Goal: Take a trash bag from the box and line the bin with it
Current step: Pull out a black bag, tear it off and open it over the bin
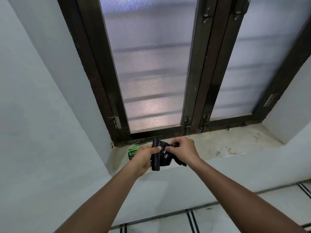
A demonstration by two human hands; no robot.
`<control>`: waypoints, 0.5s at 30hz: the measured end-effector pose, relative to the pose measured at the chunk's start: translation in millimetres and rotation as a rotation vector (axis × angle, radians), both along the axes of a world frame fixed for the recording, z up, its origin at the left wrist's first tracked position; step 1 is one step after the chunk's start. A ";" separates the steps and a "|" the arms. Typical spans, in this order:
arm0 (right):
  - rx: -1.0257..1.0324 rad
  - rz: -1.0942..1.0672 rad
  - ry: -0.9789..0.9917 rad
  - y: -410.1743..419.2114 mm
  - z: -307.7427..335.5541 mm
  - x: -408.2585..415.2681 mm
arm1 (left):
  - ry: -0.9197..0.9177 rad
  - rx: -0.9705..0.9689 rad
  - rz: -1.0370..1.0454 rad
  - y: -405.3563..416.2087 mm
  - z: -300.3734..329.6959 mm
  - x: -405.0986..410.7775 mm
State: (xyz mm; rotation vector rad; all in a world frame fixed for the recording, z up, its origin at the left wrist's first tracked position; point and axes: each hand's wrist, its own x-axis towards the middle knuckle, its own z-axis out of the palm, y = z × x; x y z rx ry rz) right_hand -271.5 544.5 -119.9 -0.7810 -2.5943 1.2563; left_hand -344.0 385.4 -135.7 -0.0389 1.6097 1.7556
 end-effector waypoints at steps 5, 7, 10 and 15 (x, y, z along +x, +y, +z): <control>0.081 -0.013 0.031 -0.6 -5.4 0.2 | 0.038 -0.010 -0.022 -0.4 -0.8 4.0; -0.039 -0.053 0.045 2.8 -6.8 0.6 | 0.058 0.004 -0.022 -0.6 -0.8 2.9; -0.196 -0.094 0.020 7.0 -4.0 -0.5 | 0.040 0.052 0.036 -2.1 0.6 -1.3; -0.402 0.128 -0.130 12.0 0.5 2.1 | 0.065 0.024 0.108 -3.8 -0.6 -6.2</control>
